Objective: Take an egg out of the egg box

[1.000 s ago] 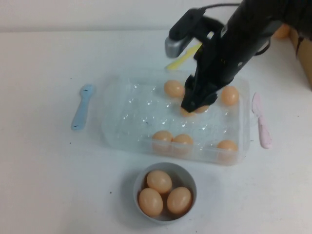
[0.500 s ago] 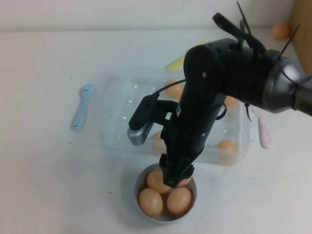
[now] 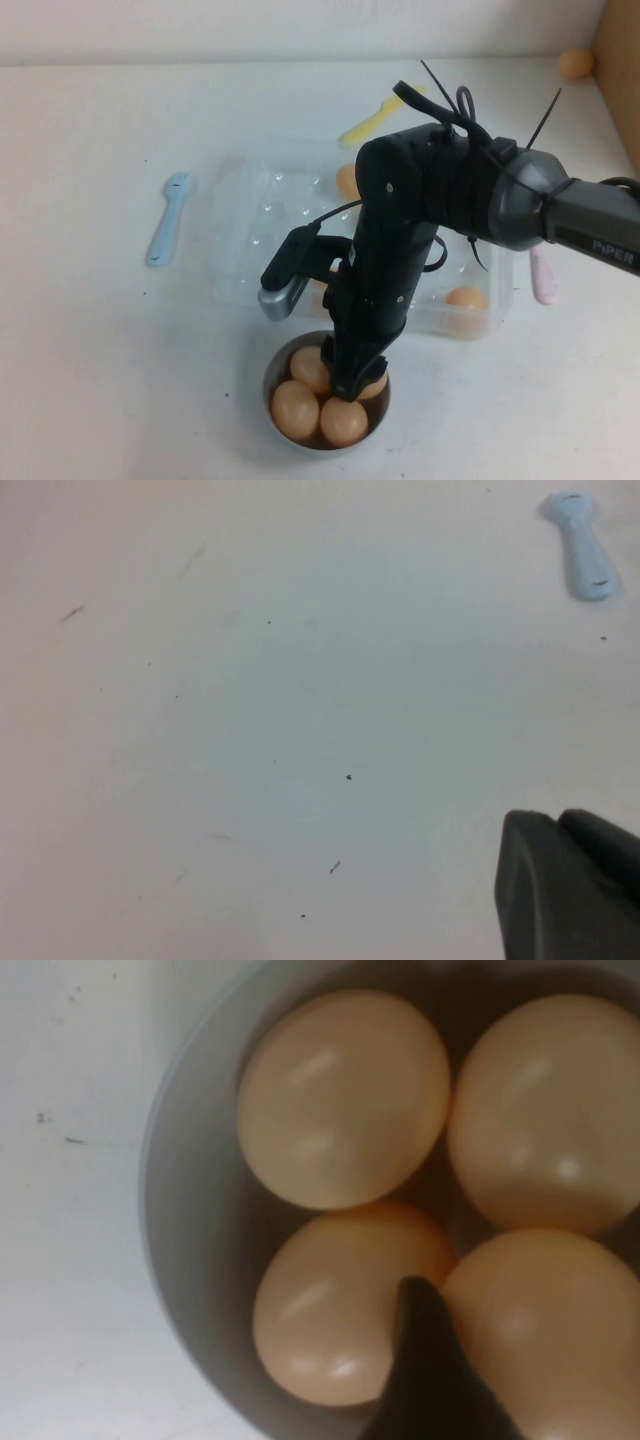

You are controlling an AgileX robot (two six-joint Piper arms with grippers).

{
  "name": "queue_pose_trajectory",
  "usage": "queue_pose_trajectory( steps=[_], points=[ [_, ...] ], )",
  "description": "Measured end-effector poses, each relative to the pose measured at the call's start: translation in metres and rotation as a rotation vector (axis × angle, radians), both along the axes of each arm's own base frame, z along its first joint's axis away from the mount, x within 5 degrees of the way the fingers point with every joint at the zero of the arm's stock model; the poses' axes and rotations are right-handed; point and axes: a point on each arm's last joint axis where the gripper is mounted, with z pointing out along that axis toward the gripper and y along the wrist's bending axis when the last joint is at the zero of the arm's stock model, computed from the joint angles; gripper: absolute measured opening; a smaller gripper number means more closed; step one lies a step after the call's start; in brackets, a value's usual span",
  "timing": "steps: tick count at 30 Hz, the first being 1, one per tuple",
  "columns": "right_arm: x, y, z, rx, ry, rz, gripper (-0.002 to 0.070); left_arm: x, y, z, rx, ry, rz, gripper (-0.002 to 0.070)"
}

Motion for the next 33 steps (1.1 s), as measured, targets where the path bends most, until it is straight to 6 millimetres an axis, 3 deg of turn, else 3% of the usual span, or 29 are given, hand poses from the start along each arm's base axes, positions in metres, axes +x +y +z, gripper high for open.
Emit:
queue_pose_trajectory(
  steps=[10, 21, 27, 29, 31, 33],
  points=[
    [-0.002, 0.006, 0.002, 0.056, 0.036, -0.023, 0.0367, 0.000, 0.000, 0.000, 0.000, 0.000, 0.000, -0.0004],
    [0.009, 0.018, 0.044, 0.149, -0.040, -0.035, 0.0429, 0.000, 0.000, 0.000, 0.000, 0.000, 0.000, -0.0004],
    [0.010, 0.018, 0.048, 0.155, -0.039, -0.065, 0.0427, 0.000, 0.000, 0.000, 0.000, 0.000, 0.000, -0.0004],
    [0.010, 0.018, 0.048, 0.153, -0.031, -0.086, 0.0394, 0.000, 0.000, 0.000, 0.000, 0.000, 0.000, -0.0004],
    [0.010, 0.018, 0.048, 0.147, -0.033, -0.094, 0.0307, 0.000, 0.000, 0.000, 0.000, 0.000, 0.000, -0.0004],
    [0.009, 0.015, 0.054, 0.146, -0.052, -0.094, 0.0149, 0.000, 0.000, 0.000, 0.000, 0.000, 0.000, -0.0004]
  ],
)
